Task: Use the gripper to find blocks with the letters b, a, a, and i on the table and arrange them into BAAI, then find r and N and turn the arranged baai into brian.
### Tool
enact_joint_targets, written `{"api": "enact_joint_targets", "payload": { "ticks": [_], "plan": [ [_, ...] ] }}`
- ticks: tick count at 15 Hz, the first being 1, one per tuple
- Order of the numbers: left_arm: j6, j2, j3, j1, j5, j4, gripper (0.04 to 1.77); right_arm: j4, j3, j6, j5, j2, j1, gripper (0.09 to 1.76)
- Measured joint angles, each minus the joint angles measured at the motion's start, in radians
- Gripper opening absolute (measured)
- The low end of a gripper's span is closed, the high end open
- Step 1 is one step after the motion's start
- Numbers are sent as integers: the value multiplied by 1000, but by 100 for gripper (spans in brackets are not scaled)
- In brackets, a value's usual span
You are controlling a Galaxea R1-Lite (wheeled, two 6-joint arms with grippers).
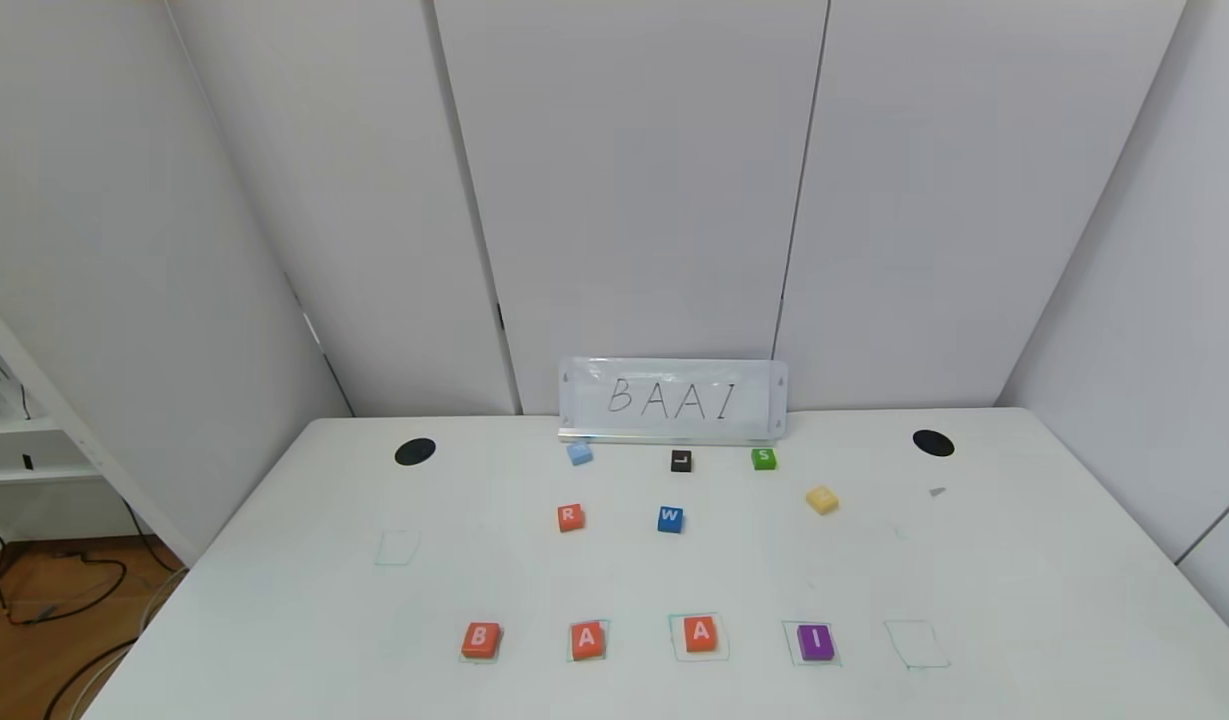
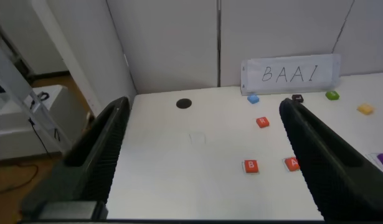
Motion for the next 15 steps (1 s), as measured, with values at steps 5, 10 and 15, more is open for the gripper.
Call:
{"api": "enact_joint_targets", "payload": {
  "ticks": [5, 10, 15],
  "plan": [
    [54, -218, 41, 27, -35, 107, 172, 4, 73, -18, 1, -234, -8, 170],
    [21, -381, 109, 35, -56, 9, 172, -131, 156, -29, 7, -375, -13, 170],
    [-1, -416, 419, 36, -57, -360, 172, -534, 447, -20, 43, -397, -14, 171]
  ]
}}
